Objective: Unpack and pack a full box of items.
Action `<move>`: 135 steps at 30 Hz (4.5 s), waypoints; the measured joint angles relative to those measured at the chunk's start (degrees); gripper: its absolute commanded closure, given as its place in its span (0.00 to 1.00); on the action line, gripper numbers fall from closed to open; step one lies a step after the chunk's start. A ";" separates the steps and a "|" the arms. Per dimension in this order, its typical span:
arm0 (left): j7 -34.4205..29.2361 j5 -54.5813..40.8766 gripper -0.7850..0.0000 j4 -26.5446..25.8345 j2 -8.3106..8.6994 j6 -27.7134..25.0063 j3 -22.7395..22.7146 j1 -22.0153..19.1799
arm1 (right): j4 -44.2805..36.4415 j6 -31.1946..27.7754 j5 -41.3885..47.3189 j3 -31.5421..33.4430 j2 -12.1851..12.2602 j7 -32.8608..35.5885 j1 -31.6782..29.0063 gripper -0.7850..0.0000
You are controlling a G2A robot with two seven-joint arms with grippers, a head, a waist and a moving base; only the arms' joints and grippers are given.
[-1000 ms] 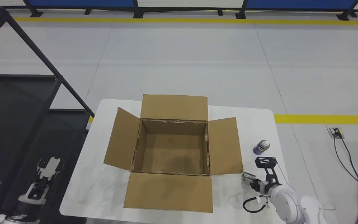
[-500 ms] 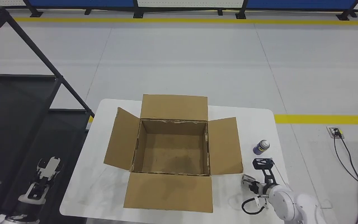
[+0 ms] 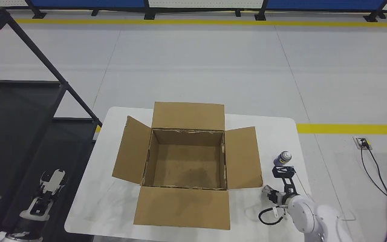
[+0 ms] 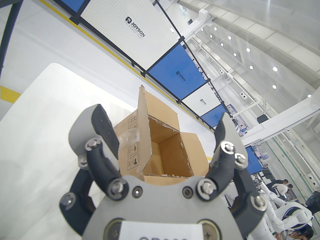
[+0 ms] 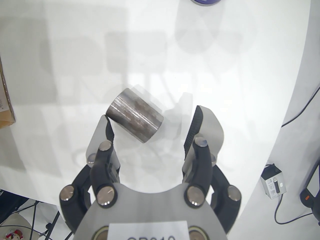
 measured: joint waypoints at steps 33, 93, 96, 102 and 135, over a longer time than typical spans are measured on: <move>0.00 0.00 0.00 0.00 0.00 0.00 0.00 0.00 | -6.50 -3.76 -4.69 -1.30 0.75 -1.10 -2.98 0.00; 0.00 0.00 0.00 0.00 0.00 0.00 0.00 0.00 | 3.48 -9.19 -13.33 -9.52 0.48 8.46 6.27 0.96; 0.00 0.00 0.00 0.00 0.00 0.00 0.00 0.00 | 3.97 -8.82 -12.86 -9.38 0.43 8.55 6.85 1.00; 0.00 0.00 0.00 0.00 0.00 0.00 0.00 0.00 | 3.74 -6.09 -9.27 -5.79 0.53 4.36 6.36 1.00; 0.00 0.00 0.00 0.00 0.00 0.00 0.00 0.00 | -2.21 -21.45 18.11 11.67 1.12 -40.48 -13.85 1.00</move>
